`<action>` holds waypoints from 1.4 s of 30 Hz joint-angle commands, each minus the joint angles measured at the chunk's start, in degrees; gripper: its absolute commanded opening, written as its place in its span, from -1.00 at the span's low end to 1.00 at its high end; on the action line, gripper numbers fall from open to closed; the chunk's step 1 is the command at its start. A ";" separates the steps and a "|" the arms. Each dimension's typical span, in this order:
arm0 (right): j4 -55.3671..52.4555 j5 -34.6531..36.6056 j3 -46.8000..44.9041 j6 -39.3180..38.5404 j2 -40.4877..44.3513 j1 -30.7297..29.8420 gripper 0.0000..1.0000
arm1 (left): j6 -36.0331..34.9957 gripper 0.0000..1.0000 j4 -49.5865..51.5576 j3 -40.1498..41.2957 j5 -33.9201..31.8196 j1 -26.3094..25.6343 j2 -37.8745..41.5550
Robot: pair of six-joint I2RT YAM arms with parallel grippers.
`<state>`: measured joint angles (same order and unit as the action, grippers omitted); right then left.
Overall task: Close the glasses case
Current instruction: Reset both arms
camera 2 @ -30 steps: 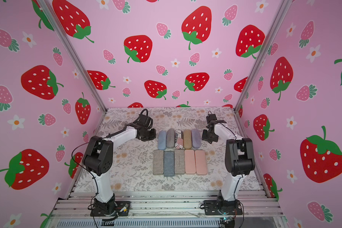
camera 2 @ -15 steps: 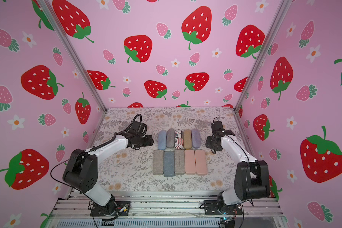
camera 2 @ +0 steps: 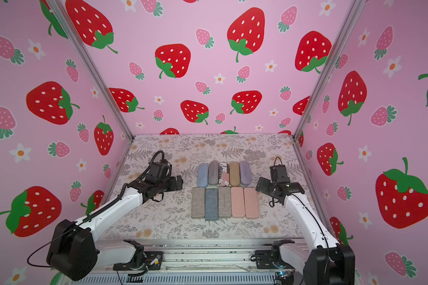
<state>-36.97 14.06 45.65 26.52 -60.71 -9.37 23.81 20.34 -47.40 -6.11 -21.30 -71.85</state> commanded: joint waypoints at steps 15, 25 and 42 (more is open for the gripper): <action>21.05 6.16 -12.24 -9.07 15.81 -0.39 0.99 | -18.25 0.99 -30.35 24.71 -17.98 8.23 21.31; 48.29 12.92 -22.66 -19.84 9.87 -0.30 0.99 | -19.92 0.99 -40.90 24.22 -15.35 14.94 7.94; 81.21 9.55 -21.23 -23.55 -23.43 3.27 0.99 | -18.89 0.99 -52.76 20.25 -5.69 20.24 -7.95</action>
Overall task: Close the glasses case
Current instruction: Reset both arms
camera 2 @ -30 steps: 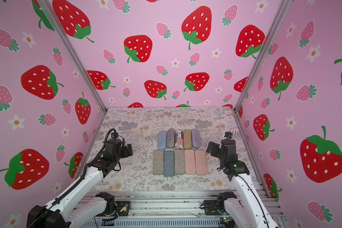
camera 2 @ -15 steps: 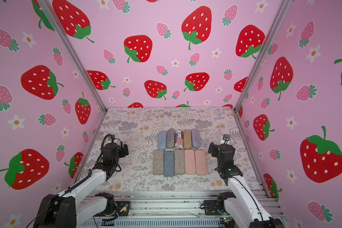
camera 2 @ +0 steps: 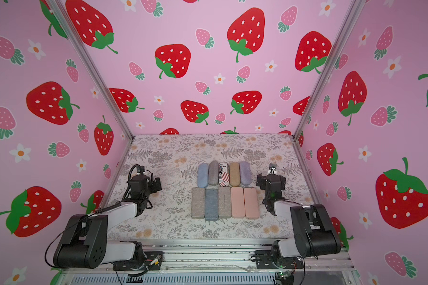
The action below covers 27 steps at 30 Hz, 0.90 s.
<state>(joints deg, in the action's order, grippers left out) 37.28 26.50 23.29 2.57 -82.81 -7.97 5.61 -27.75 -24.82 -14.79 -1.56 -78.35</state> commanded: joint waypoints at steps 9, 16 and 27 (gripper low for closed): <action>20.48 -9.36 -2.37 1.86 -8.56 5.04 0.99 | -2.08 0.99 -12.32 -2.39 5.44 0.75 -8.03; 10.06 -14.37 1.83 3.71 -7.60 7.54 0.99 | -3.06 0.99 -15.01 -1.85 8.57 1.08 -10.05; 10.10 -14.46 1.75 3.58 -7.37 7.63 0.99 | -3.02 0.99 -14.82 -1.80 9.16 1.43 -9.99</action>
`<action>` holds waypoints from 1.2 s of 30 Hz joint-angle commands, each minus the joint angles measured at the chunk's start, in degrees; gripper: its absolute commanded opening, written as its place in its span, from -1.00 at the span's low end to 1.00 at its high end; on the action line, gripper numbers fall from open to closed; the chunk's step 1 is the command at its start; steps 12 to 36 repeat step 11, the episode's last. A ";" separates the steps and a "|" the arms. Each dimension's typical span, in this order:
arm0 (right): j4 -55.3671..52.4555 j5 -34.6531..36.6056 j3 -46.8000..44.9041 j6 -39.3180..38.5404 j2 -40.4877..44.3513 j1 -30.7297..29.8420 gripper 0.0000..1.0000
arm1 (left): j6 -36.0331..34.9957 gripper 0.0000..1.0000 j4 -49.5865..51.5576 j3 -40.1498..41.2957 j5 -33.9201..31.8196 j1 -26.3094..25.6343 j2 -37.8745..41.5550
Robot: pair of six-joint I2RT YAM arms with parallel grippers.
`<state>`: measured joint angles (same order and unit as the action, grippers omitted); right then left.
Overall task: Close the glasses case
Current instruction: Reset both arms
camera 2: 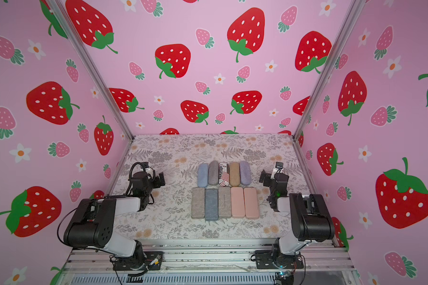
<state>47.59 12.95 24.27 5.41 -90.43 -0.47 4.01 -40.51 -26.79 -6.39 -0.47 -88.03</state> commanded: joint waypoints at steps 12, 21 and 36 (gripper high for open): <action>-0.16 -1.22 0.67 0.66 0.32 0.18 0.99 | -1.37 0.99 -2.12 0.15 0.77 0.31 -0.37; -0.16 -1.22 0.67 0.66 0.32 0.18 0.99 | -1.37 0.99 -2.12 0.15 0.77 0.31 -0.37; -0.16 -1.22 0.67 0.66 0.32 0.18 0.99 | -1.37 0.99 -2.12 0.15 0.77 0.31 -0.37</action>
